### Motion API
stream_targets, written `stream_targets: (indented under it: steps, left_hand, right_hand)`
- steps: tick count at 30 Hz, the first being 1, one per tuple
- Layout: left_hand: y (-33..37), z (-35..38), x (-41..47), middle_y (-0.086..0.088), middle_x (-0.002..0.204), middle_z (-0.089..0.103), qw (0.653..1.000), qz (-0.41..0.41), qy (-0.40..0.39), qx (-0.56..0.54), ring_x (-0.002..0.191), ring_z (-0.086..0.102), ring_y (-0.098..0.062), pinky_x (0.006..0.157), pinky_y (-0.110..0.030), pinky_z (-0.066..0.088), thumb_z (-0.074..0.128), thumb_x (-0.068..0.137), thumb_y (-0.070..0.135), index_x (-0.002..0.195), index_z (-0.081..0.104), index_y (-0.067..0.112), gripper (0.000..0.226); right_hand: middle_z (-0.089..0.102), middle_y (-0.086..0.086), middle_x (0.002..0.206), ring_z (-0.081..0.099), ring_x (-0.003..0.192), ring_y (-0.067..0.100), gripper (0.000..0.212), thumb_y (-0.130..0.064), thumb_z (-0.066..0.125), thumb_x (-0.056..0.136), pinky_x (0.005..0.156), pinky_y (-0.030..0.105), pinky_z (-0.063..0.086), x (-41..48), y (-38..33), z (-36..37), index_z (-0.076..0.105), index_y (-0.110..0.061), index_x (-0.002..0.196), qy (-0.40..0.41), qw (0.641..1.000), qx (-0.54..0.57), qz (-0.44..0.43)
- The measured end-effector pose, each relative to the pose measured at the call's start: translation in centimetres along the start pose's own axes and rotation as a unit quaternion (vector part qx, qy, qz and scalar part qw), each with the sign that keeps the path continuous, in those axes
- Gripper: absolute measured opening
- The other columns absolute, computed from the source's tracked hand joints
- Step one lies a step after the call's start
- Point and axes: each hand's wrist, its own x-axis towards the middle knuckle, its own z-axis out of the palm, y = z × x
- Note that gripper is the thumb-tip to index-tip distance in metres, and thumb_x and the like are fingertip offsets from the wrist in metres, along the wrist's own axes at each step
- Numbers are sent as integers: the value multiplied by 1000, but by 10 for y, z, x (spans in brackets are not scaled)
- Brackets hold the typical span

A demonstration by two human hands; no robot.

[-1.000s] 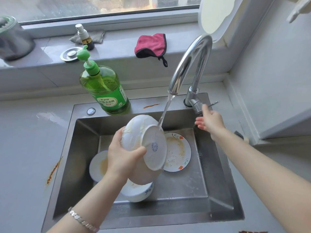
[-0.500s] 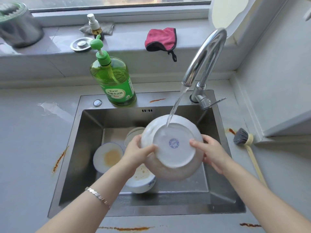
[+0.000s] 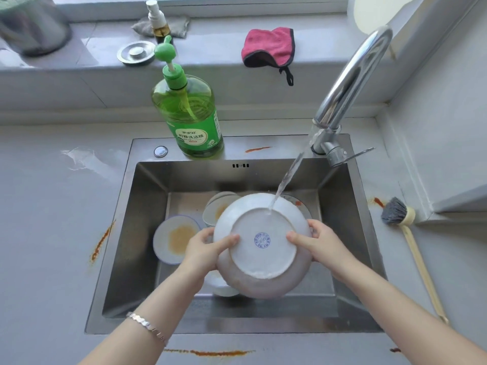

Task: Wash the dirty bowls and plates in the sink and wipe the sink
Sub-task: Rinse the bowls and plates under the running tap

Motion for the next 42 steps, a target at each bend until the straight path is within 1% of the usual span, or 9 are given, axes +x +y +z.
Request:
stream_targets:
  steps: [8,14,22,26,30,34,37,40,42]
  left_hand:
    - [36,-22,15,-3,97,69,995,78,52,22,83,66,-17,64,-32,53,81,70,24,106,64,15,41]
    - [55,13,18,-1,103,68,987,136,14,84,94,65,-20,84,-41,54,84,64,24,108,62,24,49]
    - [34,0,4,-4,90,74,989,101,-100,30,85,70,-19,74,-31,54,80,70,11,113,59,27,50]
    - [29,-9,-9,-13,114,60,993,-10,-94,-75,97,63,-29,75,-39,54,63,86,33,118,50,24,36]
    - [41,2,-26,-28,108,61,946,-164,-153,-235,88,66,-41,62,-44,59,43,94,49,115,52,3,51]
    - [32,11,-36,-24,97,66,936,-170,-146,-272,84,63,-38,66,-49,51,39,98,17,117,49,-4,31]
    - [19,15,-40,-20,107,66,955,-126,-128,-234,91,64,-36,71,-51,54,41,97,12,122,49,2,29]
    - [19,10,-40,-6,101,69,988,5,-95,-119,81,67,-24,61,-41,58,46,96,14,115,53,22,22]
    - [25,4,-40,0,94,70,990,70,-103,-62,73,68,-18,52,-34,56,48,95,17,110,56,29,20]
  right_hand:
    - [63,5,113,62,97,18,43,-30,63,87,68,20,50,26,-23,31,50,-9,122,6,999,19,-39]
    - [60,5,113,60,103,22,43,-32,62,84,85,44,54,9,1,9,43,-14,118,50,994,100,-9]
    - [68,-1,95,65,86,13,42,-2,80,65,70,24,57,-14,0,-6,58,-23,93,51,985,125,-108]
    - [64,-3,81,59,74,8,41,-8,87,57,64,22,51,-15,-13,4,57,-24,79,63,978,-8,-200]
    - [45,-10,66,38,65,4,36,-16,79,55,63,15,30,-14,-12,15,47,-24,71,90,862,-221,-447]
    - [45,-1,63,37,66,15,37,-8,76,62,73,20,29,-17,7,10,43,-19,74,101,748,-298,-584]
    - [48,-12,78,44,79,5,32,-35,75,68,80,16,33,-29,26,-3,45,-28,75,26,828,-268,-491]
    - [48,-15,118,40,116,-3,61,-79,51,65,100,10,26,-37,33,-8,53,-33,105,28,970,-98,-219]
    - [51,-4,126,47,118,12,70,-75,32,78,103,25,34,-28,31,-7,42,-28,128,22,995,84,-40]
